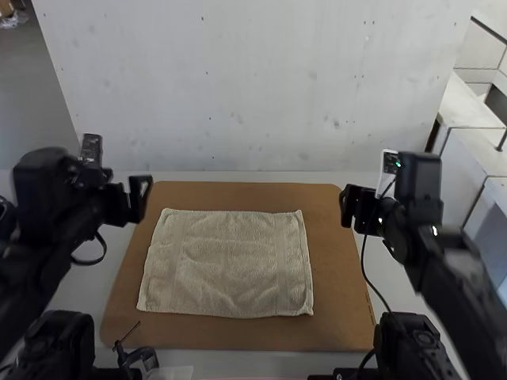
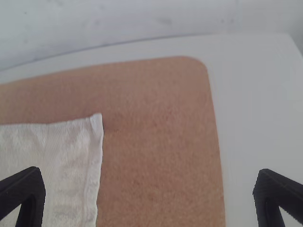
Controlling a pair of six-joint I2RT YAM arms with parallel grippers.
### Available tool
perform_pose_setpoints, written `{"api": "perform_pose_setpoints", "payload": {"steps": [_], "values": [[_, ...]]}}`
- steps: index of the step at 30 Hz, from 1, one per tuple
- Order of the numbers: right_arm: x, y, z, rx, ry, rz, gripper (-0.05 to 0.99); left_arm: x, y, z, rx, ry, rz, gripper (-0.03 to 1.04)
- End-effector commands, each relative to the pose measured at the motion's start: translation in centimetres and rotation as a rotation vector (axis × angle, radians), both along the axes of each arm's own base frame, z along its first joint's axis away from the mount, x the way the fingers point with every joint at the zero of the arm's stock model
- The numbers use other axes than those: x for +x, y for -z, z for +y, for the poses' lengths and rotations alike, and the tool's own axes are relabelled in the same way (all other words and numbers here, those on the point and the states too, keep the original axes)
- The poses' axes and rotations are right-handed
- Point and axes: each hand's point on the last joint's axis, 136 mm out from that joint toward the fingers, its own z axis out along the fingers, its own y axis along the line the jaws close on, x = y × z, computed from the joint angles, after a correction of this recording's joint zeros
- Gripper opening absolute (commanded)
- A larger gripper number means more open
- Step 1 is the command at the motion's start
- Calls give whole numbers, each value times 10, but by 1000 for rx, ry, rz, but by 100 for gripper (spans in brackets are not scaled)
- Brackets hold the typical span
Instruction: Fold the towel.
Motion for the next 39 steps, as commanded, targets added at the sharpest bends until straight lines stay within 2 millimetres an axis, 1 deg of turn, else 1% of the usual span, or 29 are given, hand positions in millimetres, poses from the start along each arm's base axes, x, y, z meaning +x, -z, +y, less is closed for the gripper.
{"api": "perform_pose_setpoints", "payload": {"steps": [1,5,7,9,10,12,14,15,17,19,22,23,25,26,29,30,31,32,34,35,36,38,39], "values": [[20,9,18,60,-31,153,97,23,6,-2,23,-9,138,95],[39,44,32,58,-52,325,97,46,34,4,59,-23,301,95],[48,56,42,49,-73,378,97,56,47,9,58,-33,366,95],[62,71,52,6,-85,432,96,68,66,20,55,-68,447,95],[68,78,56,-14,-92,452,96,74,72,24,54,-79,473,95],[76,93,67,-39,-113,507,96,79,76,28,52,-91,490,94],[80,109,75,-77,-134,556,96,84,73,29,51,-93,475,94],[90,118,83,-94,-151,574,96,85,72,31,50,-99,466,95],[104,129,91,-104,-159,609,96,86,72,32,50,-103,466,95],[117,137,93,-126,-148,616,95,86,72,33,54,-108,466,95],[128,151,94,-158,-135,636,95,88,77,33,55,-107,475,95],[132,157,97,-171,-133,642,94,89,80,33,56,-107,486,95],[136,162,103,-175,-133,650,93,89,83,33,57,-106,495,95],[135,165,106,-180,-137,665,90,90,85,33,59,-105,497,95],[136,172,111,-208,-139,681,90,92,89,36,70,-104,500,95],[133,177,112,-216,-140,709,90,93,89,36,69,-106,497,95],[129,178,112,-222,-141,732,85,93,90,36,71,-103,499,95],[127,181,112,-233,-137,751,75,94,90,36,71,-103,499,95],[121,185,111,-247,-135,779,49,94,95,36,71,-101,516,95],[114,188,109,-260,-135,805,21,95,101,36,71,-101,538,95],[113,190,107,-269,-128,809,2,98,106,36,72,-100,558,95],[108,192,105,-276,-129,826,2,103,117,35,77,-93,600,95],[109,192,103,-274,-123,827,2,107,122,33,82,-84,623,95]]}}
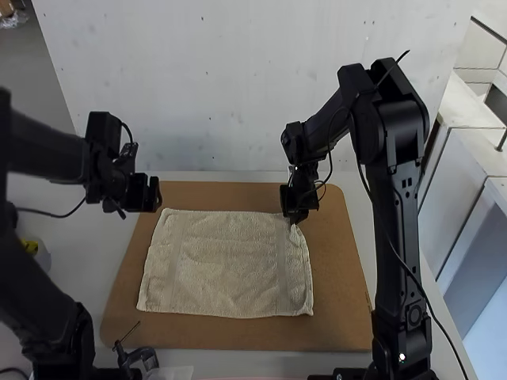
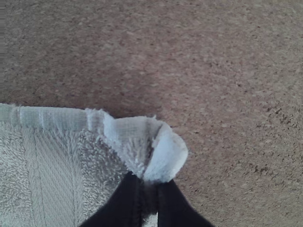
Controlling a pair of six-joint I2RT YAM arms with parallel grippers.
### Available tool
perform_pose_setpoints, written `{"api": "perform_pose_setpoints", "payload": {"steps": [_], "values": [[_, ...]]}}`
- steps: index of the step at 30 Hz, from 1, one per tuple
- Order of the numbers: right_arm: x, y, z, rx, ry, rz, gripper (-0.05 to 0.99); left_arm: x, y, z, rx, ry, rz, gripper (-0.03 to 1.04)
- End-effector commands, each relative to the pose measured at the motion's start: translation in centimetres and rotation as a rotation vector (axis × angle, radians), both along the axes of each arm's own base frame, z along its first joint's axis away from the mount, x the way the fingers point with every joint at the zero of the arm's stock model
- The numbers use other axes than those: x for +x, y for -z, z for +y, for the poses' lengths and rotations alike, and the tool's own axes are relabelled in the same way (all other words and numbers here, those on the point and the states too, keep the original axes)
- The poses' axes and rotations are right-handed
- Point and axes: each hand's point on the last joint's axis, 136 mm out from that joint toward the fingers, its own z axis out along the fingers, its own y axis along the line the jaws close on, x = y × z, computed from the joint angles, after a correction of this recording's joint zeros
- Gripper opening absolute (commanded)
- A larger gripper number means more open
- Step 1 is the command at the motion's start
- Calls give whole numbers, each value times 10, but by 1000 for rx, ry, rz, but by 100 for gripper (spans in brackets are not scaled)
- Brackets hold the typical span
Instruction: Fold the towel.
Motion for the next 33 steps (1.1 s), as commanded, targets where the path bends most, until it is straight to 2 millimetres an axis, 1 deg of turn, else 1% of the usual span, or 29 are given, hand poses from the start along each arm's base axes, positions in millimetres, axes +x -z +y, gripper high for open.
{"api": "perform_pose_setpoints", "payload": {"steps": [1,5,6,7,8,9,11,12,13,14,15,16,17,18,19,22,24,27,28,30,31,32,33], "values": [[-17,24,-24,-87,31,79,2,19,5,-3,16,25,27,94],[-17,23,-32,-87,43,84,2,39,14,-10,58,35,54,94],[-17,24,-34,-89,46,88,2,47,19,-14,79,42,64,94],[-18,24,-36,-90,49,91,2,51,25,-15,93,41,92,94],[-18,25,-38,-92,54,93,2,54,35,-14,106,40,125,94],[-20,27,-43,-96,53,101,2,60,63,-10,130,30,206,94],[-22,28,-45,-99,49,104,2,65,73,-7,152,21,228,92],[-24,27,-46,-101,45,102,2,63,84,-8,151,26,259,90],[-24,27,-46,-101,45,102,2,61,88,-9,150,28,274,90],[-25,25,-47,-100,45,99,2,61,95,-23,109,60,293,88],[-28,25,-47,-101,43,102,2,60,97,-25,101,65,306,79],[-28,24,-47,-101,42,100,2,58,101,-28,95,69,328,64],[-29,23,-47,-100,39,97,2,52,103,-33,74,83,361,41],[-29,21,-48,-99,39,94,2,48,105,-37,56,93,380,13],[-29,19,-48,-98,41,90,2,47,105,-39,55,98,383,1],[-27,15,-50,-93,38,81,2,36,111,-43,40,113,428,2],[-25,15,-50,-88,42,73,2,31,112,-46,42,118,450,2],[-12,12,-47,-70,48,21,2,30,110,-50,33,112,452,2],[-5,9,-47,-64,57,0,2,35,100,-53,25,105,425,2],[6,2,-44,-50,61,-42,2,41,85,-56,14,92,388,2],[28,-21,-39,-18,82,-152,2,52,63,-60,-6,69,331,2],[33,-26,-39,-19,86,-182,2,54,59,-60,-13,59,321,2],[41,-36,-39,-21,92,-241,2,60,47,-60,-28,37,290,2]]}}
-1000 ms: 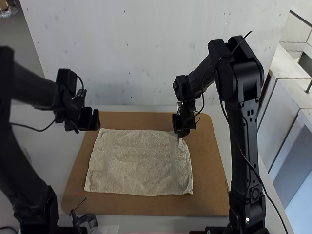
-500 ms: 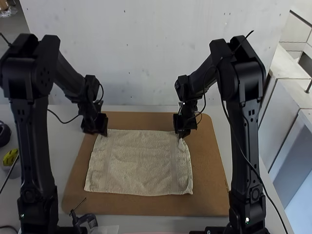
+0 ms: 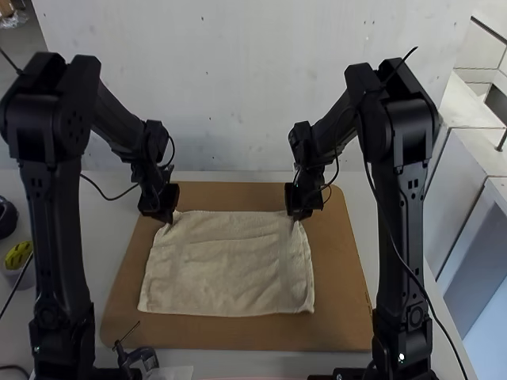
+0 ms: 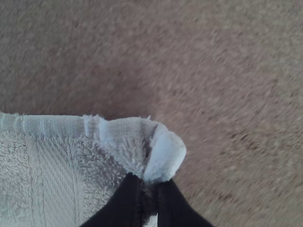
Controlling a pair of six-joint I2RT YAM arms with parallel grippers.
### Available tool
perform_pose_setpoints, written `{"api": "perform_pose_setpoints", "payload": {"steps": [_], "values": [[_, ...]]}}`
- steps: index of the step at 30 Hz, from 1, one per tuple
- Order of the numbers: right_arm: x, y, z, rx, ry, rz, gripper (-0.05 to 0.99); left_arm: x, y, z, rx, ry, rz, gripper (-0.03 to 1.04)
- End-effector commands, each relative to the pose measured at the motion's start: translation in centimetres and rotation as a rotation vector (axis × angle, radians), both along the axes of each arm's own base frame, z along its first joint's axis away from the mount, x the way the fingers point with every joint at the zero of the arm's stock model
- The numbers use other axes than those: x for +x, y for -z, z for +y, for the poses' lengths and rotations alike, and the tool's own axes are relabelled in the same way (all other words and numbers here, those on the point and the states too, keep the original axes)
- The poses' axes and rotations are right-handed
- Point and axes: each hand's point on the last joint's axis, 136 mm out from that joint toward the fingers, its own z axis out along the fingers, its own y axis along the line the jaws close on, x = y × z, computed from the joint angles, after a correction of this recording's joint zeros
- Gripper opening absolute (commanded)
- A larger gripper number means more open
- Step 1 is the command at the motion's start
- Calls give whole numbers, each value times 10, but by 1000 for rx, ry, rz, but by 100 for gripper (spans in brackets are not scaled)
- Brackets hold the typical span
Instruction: Fold the towel.
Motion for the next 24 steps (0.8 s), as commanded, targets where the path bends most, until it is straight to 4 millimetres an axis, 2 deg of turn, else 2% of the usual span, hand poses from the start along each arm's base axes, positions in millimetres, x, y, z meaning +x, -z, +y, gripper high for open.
{"api": "perform_pose_setpoints", "payload": {"steps": [1,3,4,5,6,10,13,20,24], "values": [[29,-39,-25,-37,89,-163,2,22,-51,-15,-71,-46,-127,2],[33,-50,-23,-25,95,-195,2,29,-69,-17,-83,-54,-174,2],[40,-62,-22,-7,105,-235,2,37,-91,-18,-100,-73,-230,2],[42,-69,-23,1,115,-253,2,40,-97,-17,-104,-83,-242,2],[45,-83,-22,24,124,-305,2,44,-115,-17,-121,-100,-283,2],[51,-116,-21,67,129,-434,2,42,-137,-20,-139,-111,-331,2],[41,-120,-21,58,101,-440,2,35,-134,-22,-137,-106,-321,2],[-5,-99,-30,4,20,-382,2,-23,-107,-33,-130,-56,-249,2],[-36,-97,-36,-12,-16,-346,2,-44,-111,-35,-137,-43,-260,2]]}}
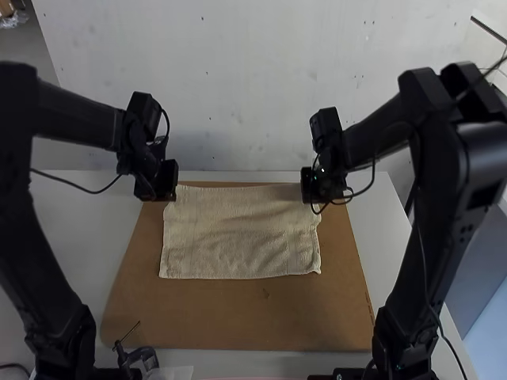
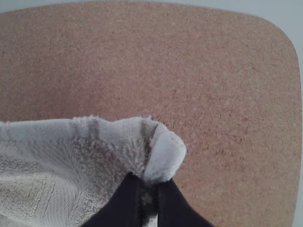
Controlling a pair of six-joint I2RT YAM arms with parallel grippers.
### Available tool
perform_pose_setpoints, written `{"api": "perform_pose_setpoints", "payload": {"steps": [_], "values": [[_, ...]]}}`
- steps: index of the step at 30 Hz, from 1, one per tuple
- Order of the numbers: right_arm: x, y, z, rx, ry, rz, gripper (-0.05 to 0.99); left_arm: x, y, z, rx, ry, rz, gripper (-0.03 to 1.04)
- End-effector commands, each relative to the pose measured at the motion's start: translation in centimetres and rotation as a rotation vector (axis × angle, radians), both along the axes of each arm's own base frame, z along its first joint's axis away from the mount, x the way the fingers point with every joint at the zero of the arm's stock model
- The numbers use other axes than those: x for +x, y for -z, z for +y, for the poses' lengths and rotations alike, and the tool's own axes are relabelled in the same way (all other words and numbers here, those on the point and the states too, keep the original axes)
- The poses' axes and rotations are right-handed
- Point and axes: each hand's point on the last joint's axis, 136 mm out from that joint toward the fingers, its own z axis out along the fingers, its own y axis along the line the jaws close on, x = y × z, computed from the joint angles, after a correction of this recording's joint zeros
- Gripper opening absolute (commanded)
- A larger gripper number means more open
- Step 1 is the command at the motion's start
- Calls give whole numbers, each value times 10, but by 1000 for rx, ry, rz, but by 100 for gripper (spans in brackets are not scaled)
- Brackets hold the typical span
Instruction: Fold the towel.
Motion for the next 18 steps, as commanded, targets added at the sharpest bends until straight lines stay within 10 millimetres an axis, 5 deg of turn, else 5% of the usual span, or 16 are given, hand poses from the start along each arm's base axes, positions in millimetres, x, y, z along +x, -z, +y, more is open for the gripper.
{"api": "perform_pose_setpoints", "payload": {"steps": [1,10,18], "values": [[-14,-17,1,-15,-37,-37,2,-10,-17,-5,-19,9,-51,2],[-76,-1,-3,-21,-97,8,2,-67,1,-7,-29,21,25,2],[-91,1,-9,-31,-95,28,2,-93,-3,-4,-18,28,75,2]]}}
